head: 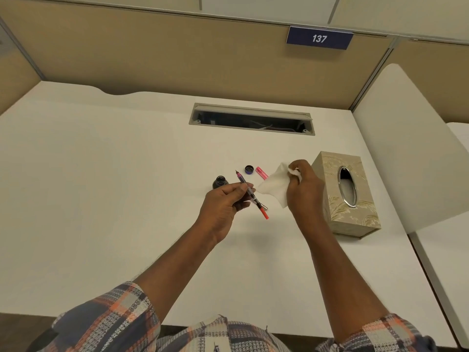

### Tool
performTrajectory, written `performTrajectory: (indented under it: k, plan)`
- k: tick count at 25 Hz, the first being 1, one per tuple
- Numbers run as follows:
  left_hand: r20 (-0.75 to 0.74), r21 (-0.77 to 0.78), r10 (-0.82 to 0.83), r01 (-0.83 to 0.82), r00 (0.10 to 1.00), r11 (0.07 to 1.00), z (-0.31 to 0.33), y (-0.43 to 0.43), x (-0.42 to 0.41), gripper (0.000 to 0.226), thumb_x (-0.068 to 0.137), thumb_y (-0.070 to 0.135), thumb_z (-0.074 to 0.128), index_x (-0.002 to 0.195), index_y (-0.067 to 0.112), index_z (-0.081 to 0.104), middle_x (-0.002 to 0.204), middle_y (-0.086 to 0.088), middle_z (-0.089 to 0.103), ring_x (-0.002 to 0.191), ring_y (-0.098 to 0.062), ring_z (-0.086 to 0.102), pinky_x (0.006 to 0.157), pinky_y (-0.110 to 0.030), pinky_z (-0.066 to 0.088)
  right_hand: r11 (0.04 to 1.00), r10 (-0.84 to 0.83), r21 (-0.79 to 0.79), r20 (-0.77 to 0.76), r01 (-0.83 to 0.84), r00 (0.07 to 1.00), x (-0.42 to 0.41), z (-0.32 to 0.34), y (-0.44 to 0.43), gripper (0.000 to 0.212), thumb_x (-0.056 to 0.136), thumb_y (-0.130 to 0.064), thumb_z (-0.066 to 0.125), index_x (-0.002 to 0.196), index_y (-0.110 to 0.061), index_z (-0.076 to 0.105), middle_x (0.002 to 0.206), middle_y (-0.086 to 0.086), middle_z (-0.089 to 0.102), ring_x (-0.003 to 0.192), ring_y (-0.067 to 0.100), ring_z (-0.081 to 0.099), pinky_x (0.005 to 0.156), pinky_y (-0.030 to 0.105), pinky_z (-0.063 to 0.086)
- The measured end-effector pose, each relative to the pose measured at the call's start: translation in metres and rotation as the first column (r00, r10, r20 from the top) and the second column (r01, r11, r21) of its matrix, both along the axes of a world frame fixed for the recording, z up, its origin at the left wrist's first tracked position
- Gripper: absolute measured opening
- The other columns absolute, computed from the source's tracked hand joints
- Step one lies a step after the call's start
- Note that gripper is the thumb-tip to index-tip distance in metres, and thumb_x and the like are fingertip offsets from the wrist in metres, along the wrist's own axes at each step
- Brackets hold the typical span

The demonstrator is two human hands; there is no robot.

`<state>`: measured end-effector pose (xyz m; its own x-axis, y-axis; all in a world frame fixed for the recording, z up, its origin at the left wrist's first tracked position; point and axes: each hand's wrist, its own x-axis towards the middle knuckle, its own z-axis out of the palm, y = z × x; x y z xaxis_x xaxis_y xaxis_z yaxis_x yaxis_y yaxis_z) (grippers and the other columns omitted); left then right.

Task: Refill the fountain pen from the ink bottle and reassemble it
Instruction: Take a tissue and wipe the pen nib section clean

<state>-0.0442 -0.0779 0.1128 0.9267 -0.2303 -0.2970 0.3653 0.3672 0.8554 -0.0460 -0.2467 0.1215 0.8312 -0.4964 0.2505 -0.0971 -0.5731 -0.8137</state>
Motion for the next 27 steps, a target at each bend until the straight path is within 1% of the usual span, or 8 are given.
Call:
performTrajectory:
  k: [3,7,11,16,18,20,24,27]
  plan:
    - [0.013,0.042,-0.041,0.040,0.999,0.998,0.000,0.000,-0.002,0.016,0.091,0.008,0.054,0.091,0.003,0.069,0.079,0.005,0.074,0.075,-0.010,0.068,0.072,-0.025,0.055,0.999,0.024,0.033,0.000,-0.024,1.000,-0.001,-0.004,0.002,0.031,0.079,0.013,0.044,0.088,-0.009,0.065,0.090,0.008,0.066,0.082,0.022,0.056,0.064,0.003,0.035]
    - [0.023,0.096,-0.086,0.083,0.996,0.992,0.002,-0.003,-0.004,0.016,0.091,0.009,0.055,0.090,0.005,0.071,0.079,0.004,0.074,0.077,-0.012,0.068,0.075,-0.026,0.056,0.957,0.074,0.284,-0.063,-0.053,0.995,-0.001,-0.006,0.008,0.024,0.086,-0.004,0.053,0.097,-0.019,0.069,0.106,0.000,0.067,0.101,0.019,0.060,0.084,0.032,0.051]
    - [0.026,0.135,-0.120,0.116,0.992,0.984,0.005,-0.006,-0.005,0.016,0.090,0.010,0.057,0.088,0.007,0.073,0.085,-0.003,0.072,0.083,-0.018,0.067,0.077,-0.029,0.054,0.916,0.160,0.385,-0.095,-0.113,0.982,-0.002,-0.002,0.009,0.034,0.082,-0.013,0.071,0.115,-0.019,0.063,0.116,-0.007,0.061,0.109,0.014,0.054,0.090,0.030,0.049]
    - [0.037,0.151,-0.144,0.136,0.989,0.979,0.004,-0.008,-0.004,0.016,0.090,0.010,0.057,0.088,0.008,0.073,0.083,0.000,0.074,0.082,-0.017,0.067,0.078,-0.029,0.053,0.986,0.078,0.150,-0.026,-0.073,0.997,-0.006,-0.006,0.004,0.027,0.081,0.007,0.062,0.088,-0.018,0.070,0.089,-0.009,0.066,0.095,0.017,0.065,0.078,0.015,0.047]
    - [0.036,0.160,-0.160,0.152,0.987,0.975,0.005,-0.011,-0.004,0.016,0.091,0.010,0.056,0.089,0.009,0.072,0.082,0.001,0.074,0.081,-0.015,0.069,0.080,-0.030,0.055,0.994,0.078,0.073,-0.026,-0.075,0.997,-0.007,-0.007,0.001,0.030,0.079,0.012,0.056,0.087,-0.014,0.069,0.084,-0.008,0.064,0.088,0.019,0.065,0.075,0.023,0.051]
    - [0.032,0.163,-0.178,0.171,0.983,0.972,0.005,-0.016,-0.004,0.017,0.091,0.010,0.056,0.089,0.009,0.072,0.084,-0.001,0.074,0.080,-0.016,0.070,0.079,-0.030,0.056,0.992,0.103,0.077,-0.034,-0.100,0.994,-0.009,-0.008,-0.001,0.027,0.078,0.010,0.059,0.089,-0.014,0.063,0.077,-0.011,0.061,0.078,0.022,0.064,0.066,0.037,0.057]
    - [0.030,0.173,-0.240,0.231,0.970,0.957,0.007,-0.027,-0.007,0.016,0.091,0.010,0.056,0.088,0.009,0.072,0.087,-0.005,0.073,0.084,-0.020,0.069,0.073,-0.027,0.054,0.995,0.081,0.058,-0.001,-0.081,0.997,-0.013,-0.004,-0.003,0.013,0.081,-0.003,0.068,0.086,-0.011,0.059,0.072,-0.004,0.058,0.066,0.015,0.056,0.055,0.029,0.046]
    - [0.021,0.170,-0.271,0.264,0.962,0.949,0.007,-0.034,-0.007,0.015,0.090,0.010,0.058,0.090,0.006,0.072,0.085,-0.005,0.073,0.085,-0.023,0.069,0.084,-0.037,0.055,0.965,0.110,0.245,-0.076,-0.088,0.991,-0.012,-0.002,-0.009,0.008,0.079,-0.014,0.073,0.082,-0.015,0.065,0.078,-0.001,0.067,0.069,0.011,0.059,0.063,0.029,0.050]
